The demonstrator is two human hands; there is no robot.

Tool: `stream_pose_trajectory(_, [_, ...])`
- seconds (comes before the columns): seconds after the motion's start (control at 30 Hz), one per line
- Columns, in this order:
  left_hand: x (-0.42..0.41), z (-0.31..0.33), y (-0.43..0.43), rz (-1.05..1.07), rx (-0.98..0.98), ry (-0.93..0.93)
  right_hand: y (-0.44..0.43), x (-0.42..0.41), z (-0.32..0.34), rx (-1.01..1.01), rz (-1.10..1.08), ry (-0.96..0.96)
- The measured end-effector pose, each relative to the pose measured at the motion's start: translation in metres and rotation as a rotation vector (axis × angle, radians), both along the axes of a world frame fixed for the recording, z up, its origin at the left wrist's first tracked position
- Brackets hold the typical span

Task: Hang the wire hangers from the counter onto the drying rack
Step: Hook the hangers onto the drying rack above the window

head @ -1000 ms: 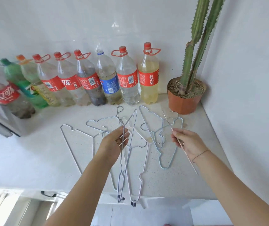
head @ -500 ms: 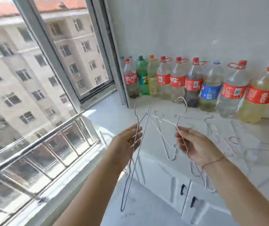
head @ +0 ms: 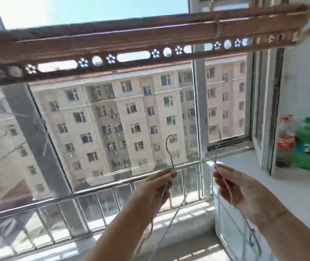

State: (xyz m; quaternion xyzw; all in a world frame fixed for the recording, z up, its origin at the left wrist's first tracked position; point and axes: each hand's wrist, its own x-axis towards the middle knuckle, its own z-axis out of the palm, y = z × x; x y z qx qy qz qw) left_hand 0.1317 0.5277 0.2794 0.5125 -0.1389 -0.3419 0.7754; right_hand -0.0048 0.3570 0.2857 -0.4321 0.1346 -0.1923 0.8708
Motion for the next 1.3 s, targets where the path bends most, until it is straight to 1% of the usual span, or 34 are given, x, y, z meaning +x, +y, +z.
stream_pose_trajectory(0.1, [0.008,0.029,0.037,0.113,-0.047,-0.016,0.020,0.030,0.029,-0.083,0.114,-0.033])
stream_pose_trajectory(0.2, [0.019,0.055,0.064,0.207,-0.051,-0.087,0.038,0.060,0.057,-0.142,0.177,-0.068])
stream_pose_trajectory(0.43, [0.056,0.134,0.086,0.399,-0.147,-0.097,0.071,0.124,0.125,-0.223,0.231,-0.182])
stream_pose_trajectory(0.63, [0.089,0.178,0.091,0.482,-0.266,-0.145,0.083,0.181,0.168,-0.272,0.241,-0.213])
stream_pose_trajectory(0.8, [0.112,0.191,0.093,0.575,-0.283,-0.166,0.092,0.213,0.180,-0.303,0.250,-0.180])
stream_pose_trajectory(0.97, [0.132,0.192,0.094,0.598,-0.289,-0.139,0.099,0.236,0.183,-0.384,0.238,-0.148])
stream_pose_trajectory(1.13, [0.147,0.185,0.095,0.611,-0.290,-0.119,0.104,0.251,0.184,-0.415,0.265,-0.135])
stream_pose_trajectory(1.3, [0.160,0.175,0.096,0.611,-0.281,-0.070,0.104,0.266,0.171,-0.363,0.273,-0.102])
